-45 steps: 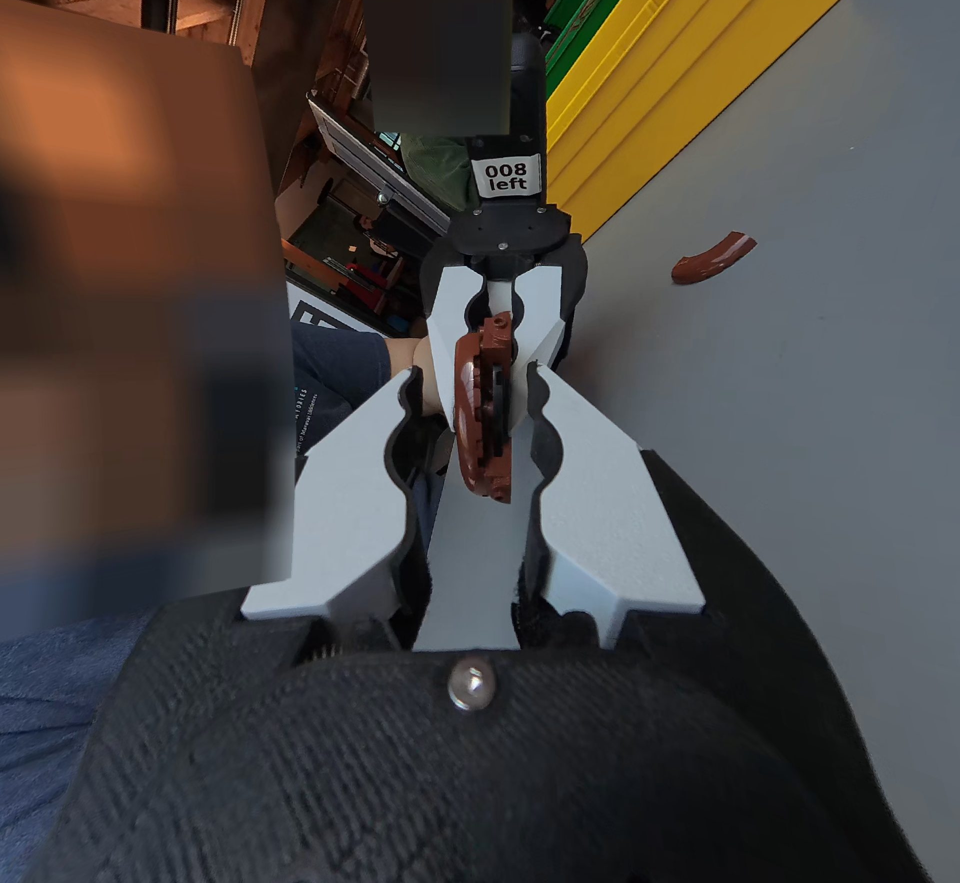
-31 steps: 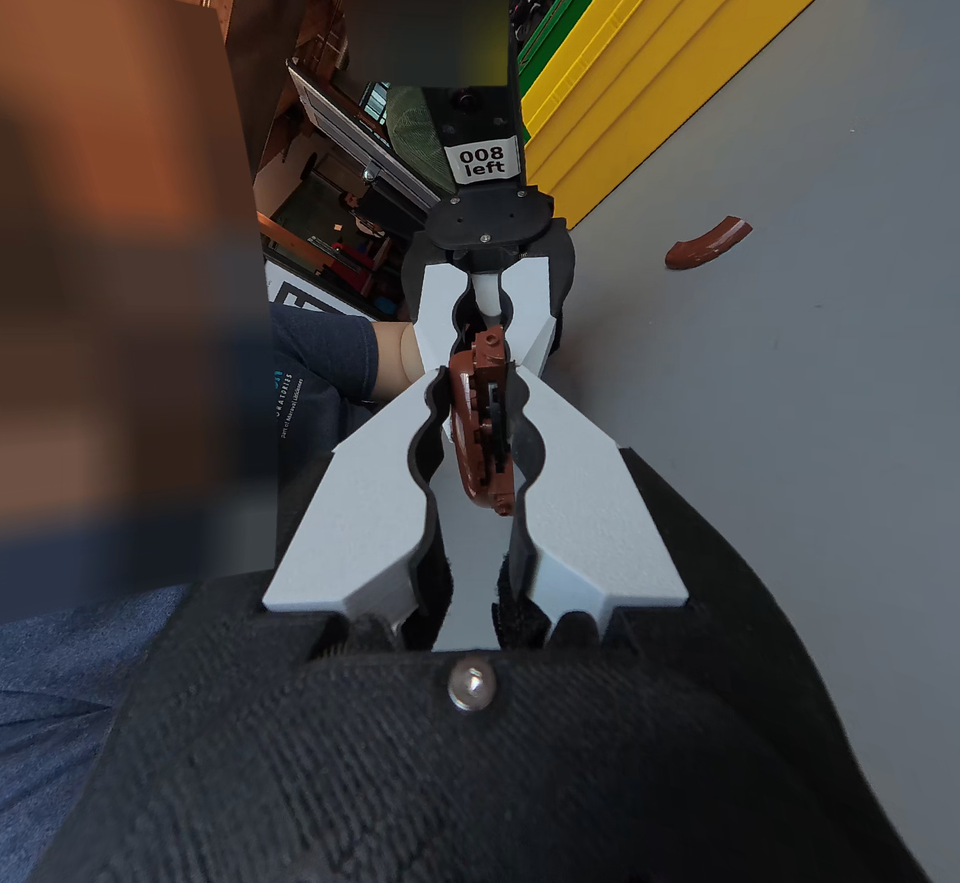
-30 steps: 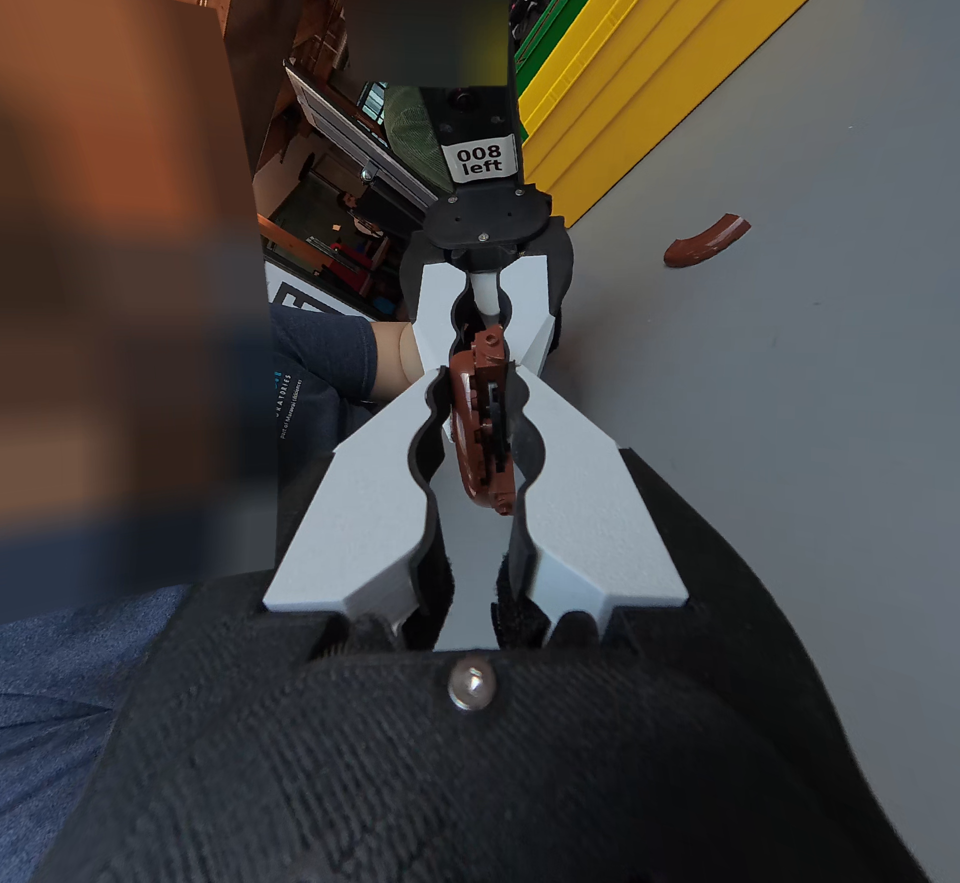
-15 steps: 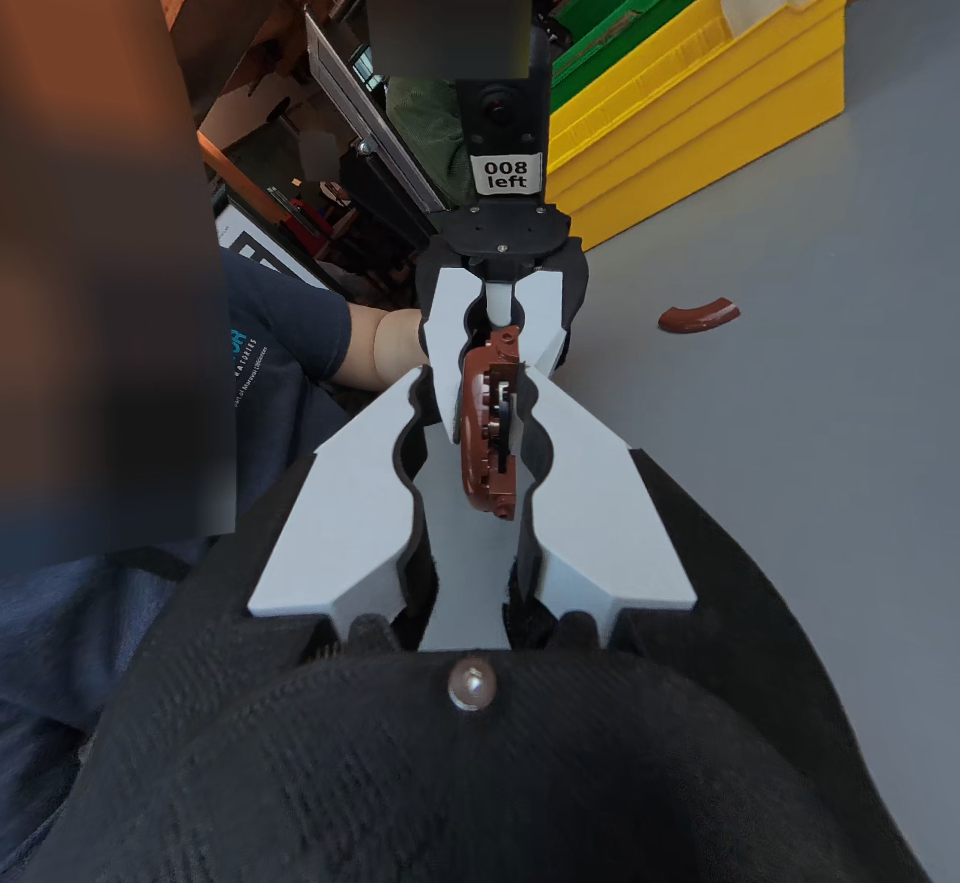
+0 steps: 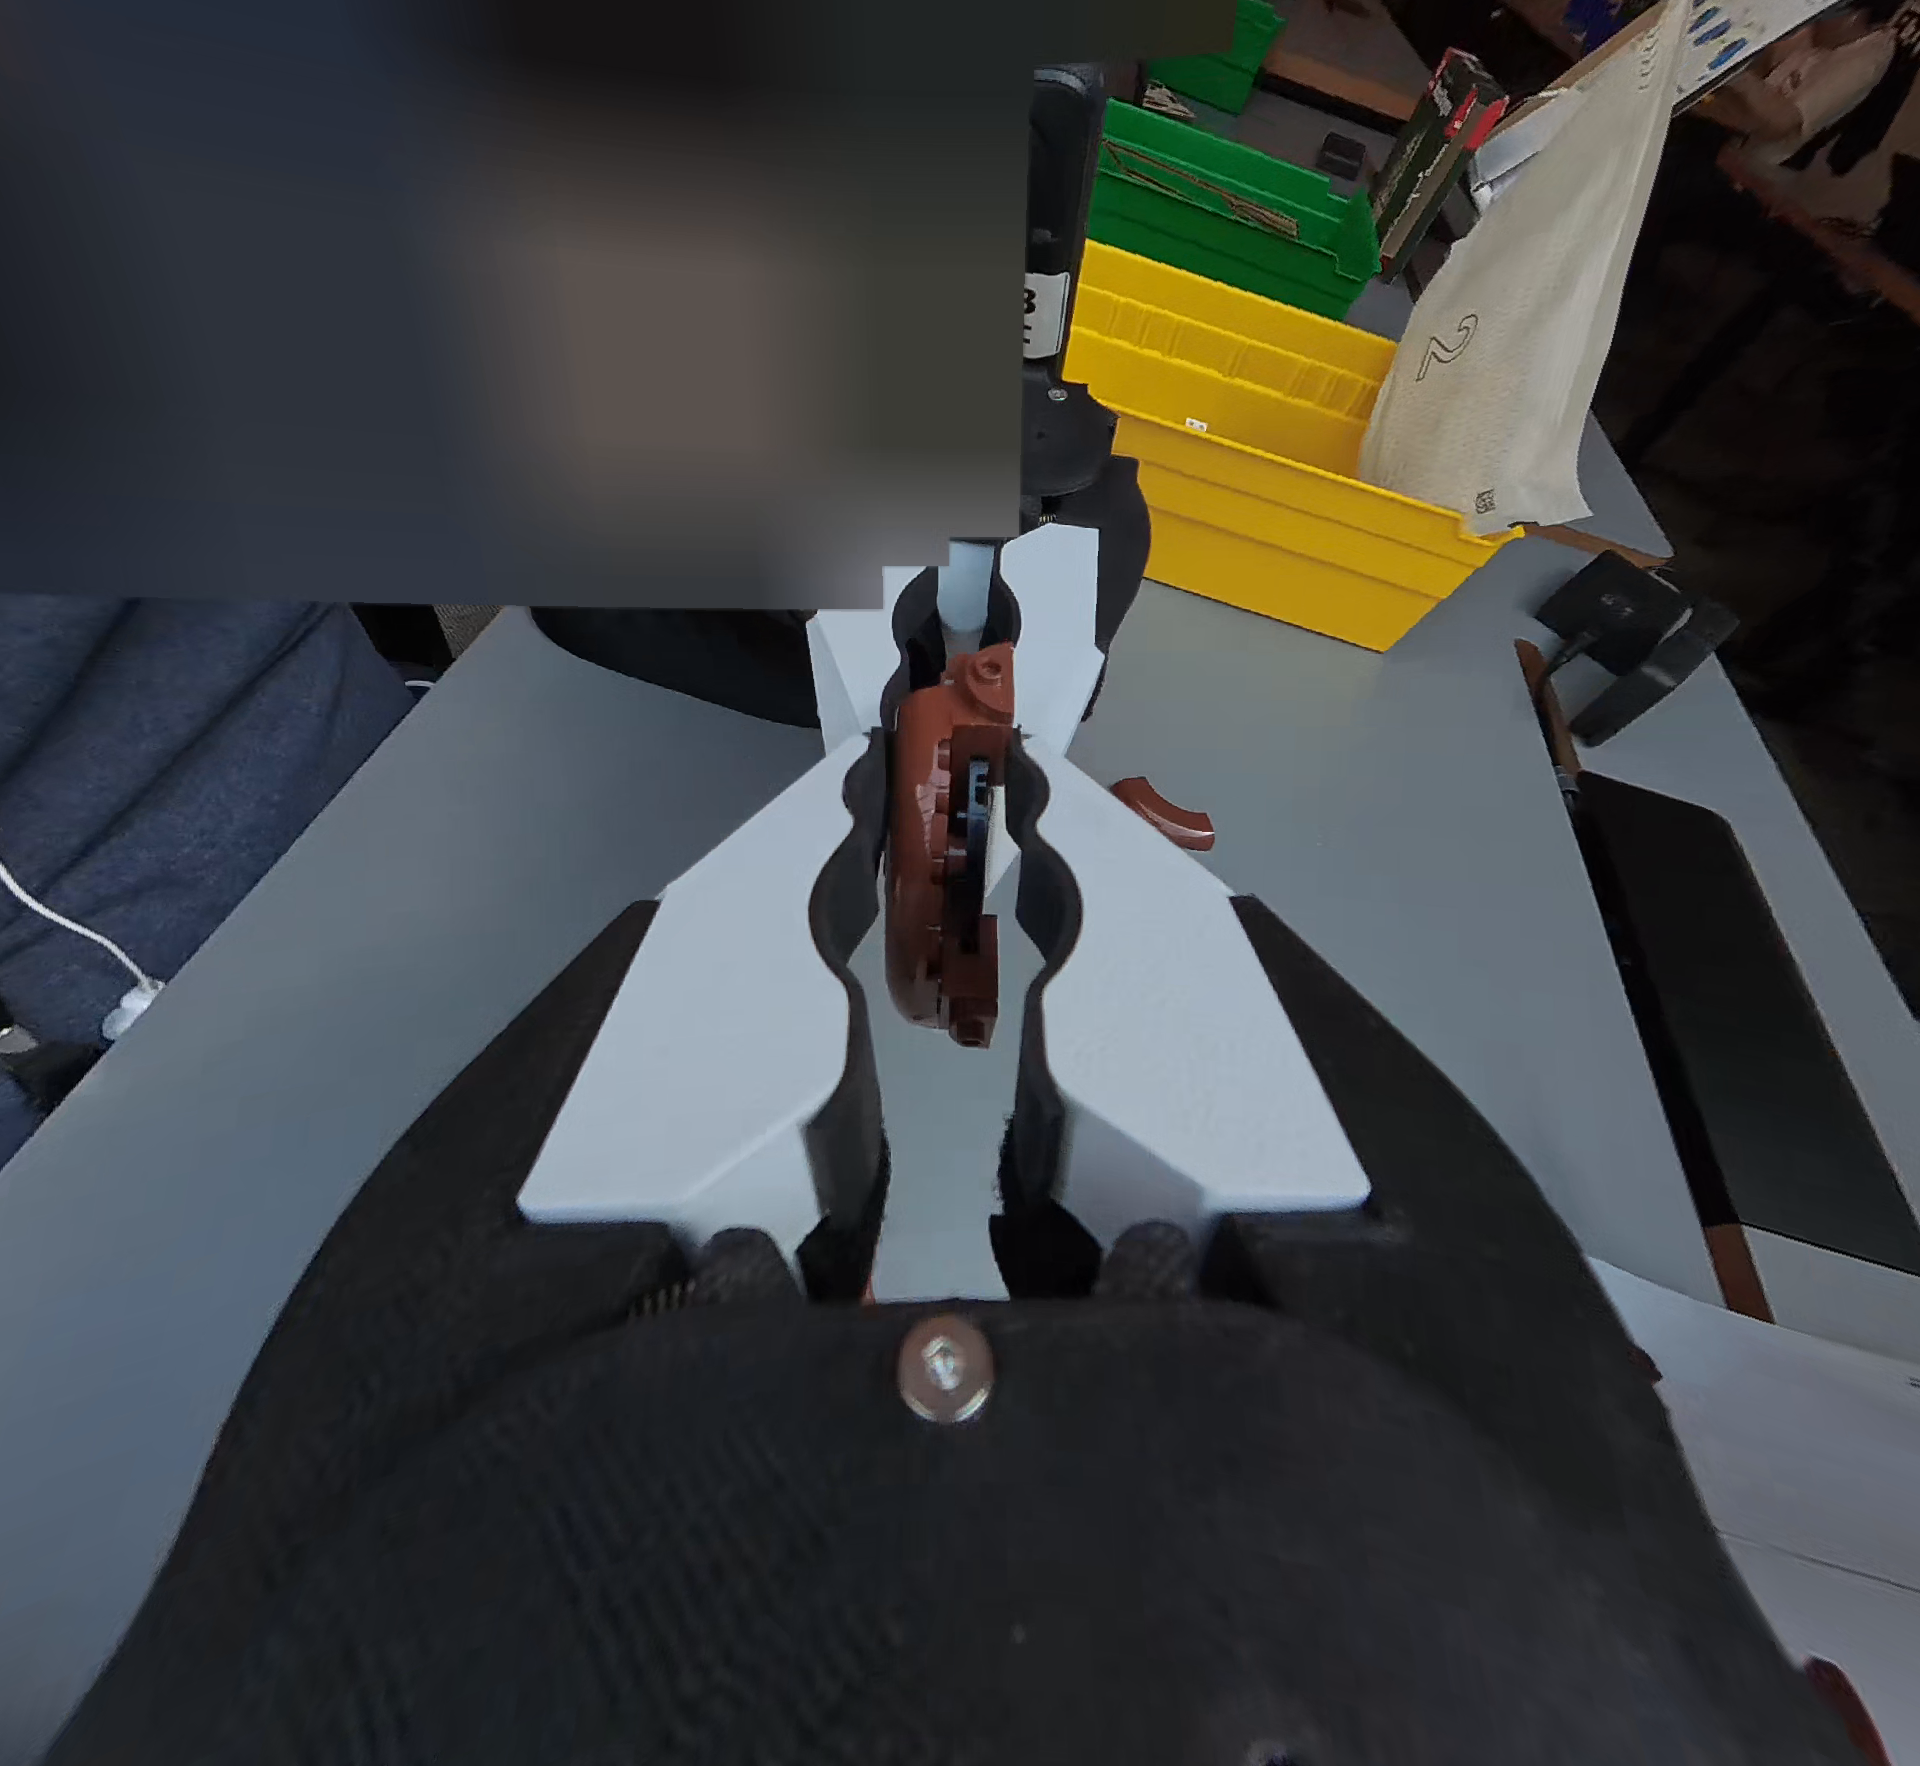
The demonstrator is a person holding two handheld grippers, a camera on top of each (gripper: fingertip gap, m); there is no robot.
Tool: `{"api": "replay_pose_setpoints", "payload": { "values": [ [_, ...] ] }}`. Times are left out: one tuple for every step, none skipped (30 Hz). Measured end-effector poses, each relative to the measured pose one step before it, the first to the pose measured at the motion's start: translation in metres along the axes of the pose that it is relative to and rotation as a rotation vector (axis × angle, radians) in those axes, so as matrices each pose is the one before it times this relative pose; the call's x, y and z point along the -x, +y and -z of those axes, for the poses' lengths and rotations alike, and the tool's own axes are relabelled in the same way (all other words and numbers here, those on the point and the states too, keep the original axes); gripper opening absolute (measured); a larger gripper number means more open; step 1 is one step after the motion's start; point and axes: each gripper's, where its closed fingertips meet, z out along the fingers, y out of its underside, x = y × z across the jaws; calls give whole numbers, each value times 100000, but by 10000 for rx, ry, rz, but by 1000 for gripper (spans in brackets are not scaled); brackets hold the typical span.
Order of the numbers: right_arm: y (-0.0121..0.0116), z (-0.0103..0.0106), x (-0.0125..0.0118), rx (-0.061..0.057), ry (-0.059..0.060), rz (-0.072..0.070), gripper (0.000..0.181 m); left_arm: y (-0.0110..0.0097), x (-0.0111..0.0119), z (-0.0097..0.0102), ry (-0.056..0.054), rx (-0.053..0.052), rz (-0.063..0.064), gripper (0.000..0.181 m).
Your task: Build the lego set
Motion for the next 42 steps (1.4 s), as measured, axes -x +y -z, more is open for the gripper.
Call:
{"api": "replay_pose_setpoints", "payload": {
  "values": [
    [-133, -18, 96, 102, 158, 385, 20, -100, -35, 64, -115, -40, -285, 18],
    [-153, -68, 71, 32, 142, 365, 20, -99, 5, 90, -138, -38, -305, 17],
    [-75, -75, 72, 66, 109, 300, 20, -51, 0, 117, -137, 4, -337, 17],
    [-67, -80, 103, 72, 64, 273, 20, -11, 3, 115, -126, 52, -354, 18],
    [-122, -68, 78, 21, 78, 285, 20, -34, 3, 121, -132, 65, -398, 17],
    [-256, -4, 94, -18, 80, 324, 21, -95, -31, 135, -122, 44, -423, 17],
    [-363, 5, 131, -54, 84, 344, 23, -161, -110, 144, -52, -4, -383, 17],
    [-398, 23, 96, -32, 111, 299, 25, -215, -139, 167, 3, -58, -306, 17],
    [-359, -7, 146, 38, 59, 278, 27, -215, -161, 150, 66, -74, -204, 17],
    [-280, -23, 213, 89, 11, 252, 26, -163, -186, 138, 119, -48, -116, 17],
    [-200, -26, 139, 113, 46, 210, 26, -61, -115, 111, 92, -2, -77, 17],
    [-197, -49, 54, 79, 81, 179, 25, 41, -57, 68, 30, 39, -113, 18],
    [-92, -95, 166, 102, 6, 156, 25, 14, -69, 52, 15, 6, -221, 18],
    [26, -140, 229, 121, -53, 117, 24, -106, -47, 54, -26, -66, -299, 17],
    [190, -156, 137, 203, -22, 83, 25, -175, -63, 23, -45, -105, -198, 17],
    [135, -132, 171, 147, -52, 77, 23, -132, -40, -8, -13, -60, -78, 17],
    [-13, -26, -3, 58, 73, 126, 22, -49, 4, -8, -18, -17, 0, 17],
    [-74, -4, -52, 19, 133, 220, 22, -42, 60, 20, -43, -43, -19, 17],
    [-39, -62, 29, 17, 53, 139, 22, -17, 30, 50, -19, -25, -48, 17],
    [9, -67, 15, 27, 5, 4, 22, 33, -16, 57, 3, 6, -62, 17],
    [-29, -55, 27, -21, -29, -42, 21, 12, -22, 47, 5, -9, -58, 17],
    [-80, -26, 50, -55, -38, -25, 22, -37, -58, 33, 26, -39, -63, 17],
    [-62, -20, 57, -26, -13, 30, 22, -58, -46, 14, 9, -47, -67, 17],
    [-43, -11, 25, -7, 20, 63, 22, -26, -41, -1, 2, -25, -52, 17],
    [6, -4, -13, 19, 32, 39, 22, -14, -16, 14, 7, -8, 4, 17],
    [15, -19, 27, 21, 13, 20, 21, 30, -2, 12, 16, 5, 17, 17],
    [-19, -24, 11, 9, 43, 57, 21, -2, 20, 27, -18, 3, -32, 17],
    [-55, -26, 14, 0, 48, 56, 21, -19, 54, 37, -60, -5, -106, 17],
    [-66, -22, 39, 12, 40, 71, 20, -39, 16, 37, -45, -7, -135, 17],
    [-74, -34, 35, 35, 49, 134, 20, -42, -18, 62, -12, -12, -98, 17],
    [-68, -42, 32, 39, 69, 169, 20, -44, -2, 60, -14, -14, -43, 18],
    [-39, -31, 56, 53, 31, 124, 20, -25, -33, 50, 10, -16, -50, 17],
    [-5, -34, 56, 60, 12, 97, 20, -2, -31, 28, -9, -11, -77, 18],
    [-25, -15, 28, 2, -15, 32, 20, -16, -9, 25, -23, -19, -63, 18],
    [-64, -5, -67, -66, -38, -146, 20, -45, 31, 20, -28, -24, -9, 18],
    [-89, 1, -25, -131, -123, -289, 20, -70, 22, 37, 20, -22, 64, 18],
    [-32, 18, -31, -104, -103, -285, 21, -59, -38, 15, 79, -12, 120, 17],
    [187, 73, -123, 75, 51, -102, 24, -55, -23, 6, 55, -29, 131, 17],
    [388, 155, -240, 239, 181, 103, 29, -96, 117, 42, -48, -78, 95, 17],
    [408, 212, -93, 273, 78, 122, 27, -179, 119, 89, -59, -126, 40, 17],
    [176, 254, -15, 132, 16, 55, 22, -173, 109, 104, -41, -103, 47, 17],
    [-142, 276, -76, -73, 31, -18, 20, -159, 100, 82, -28, -70, 45, 17]
  ]
}}
